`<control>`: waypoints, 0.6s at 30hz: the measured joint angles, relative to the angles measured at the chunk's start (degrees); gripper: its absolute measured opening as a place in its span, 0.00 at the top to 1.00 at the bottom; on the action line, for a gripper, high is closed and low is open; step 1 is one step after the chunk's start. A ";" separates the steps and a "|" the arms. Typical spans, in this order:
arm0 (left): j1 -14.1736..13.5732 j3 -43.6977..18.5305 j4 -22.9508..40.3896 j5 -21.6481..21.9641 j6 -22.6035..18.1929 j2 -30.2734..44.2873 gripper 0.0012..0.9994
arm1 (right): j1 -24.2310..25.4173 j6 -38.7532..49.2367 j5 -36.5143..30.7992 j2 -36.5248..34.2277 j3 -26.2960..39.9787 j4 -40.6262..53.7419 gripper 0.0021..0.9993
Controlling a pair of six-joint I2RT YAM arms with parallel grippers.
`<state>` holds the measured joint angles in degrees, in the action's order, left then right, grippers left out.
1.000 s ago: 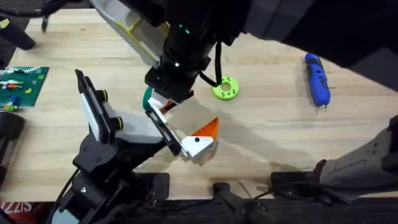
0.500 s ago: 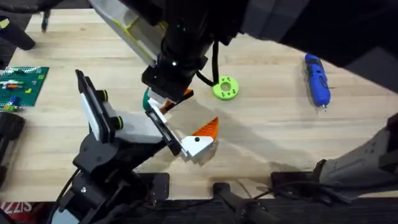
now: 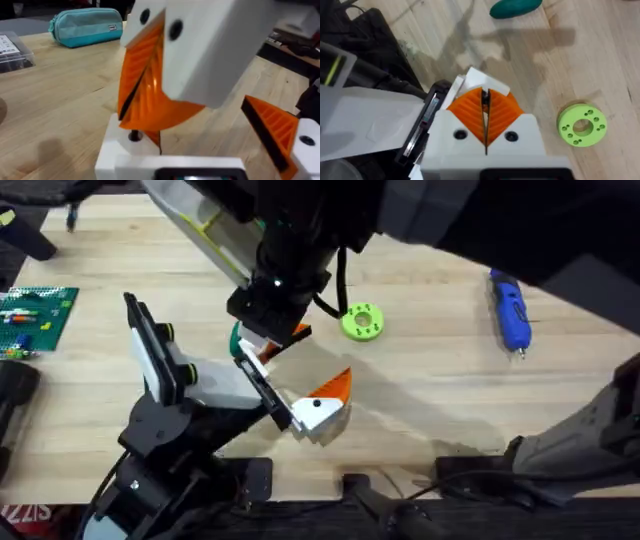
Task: Pick up the gripper from the table and insert it into the empty holder that is missing its gripper. Then pick up a screw, insert it into the mounting hole, and use the screwdriver to tighten it. Finally, clean up the table by picking up the vegetable and placing it into the bucket.
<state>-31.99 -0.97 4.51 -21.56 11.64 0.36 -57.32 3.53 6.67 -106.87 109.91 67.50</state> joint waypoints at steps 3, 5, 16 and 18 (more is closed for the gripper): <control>-0.02 0.00 -0.04 -0.04 -0.35 -0.06 0.02 | -0.06 -0.02 -1.19 -0.02 0.04 0.06 0.99; -0.02 0.00 -0.04 -0.04 -0.53 -0.07 0.02 | -0.35 0.00 -1.84 -0.02 0.09 0.04 0.99; -0.02 0.00 -0.04 -0.04 -0.70 -0.07 0.02 | -0.55 0.00 -2.37 0.00 0.17 0.07 0.99; -0.02 0.00 -0.04 -0.04 -0.72 -0.04 0.02 | -0.55 0.00 -2.26 -0.02 0.17 0.06 0.99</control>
<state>-32.01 -0.97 4.47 -21.61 10.92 0.32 -57.87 3.53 4.41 -106.89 110.08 67.57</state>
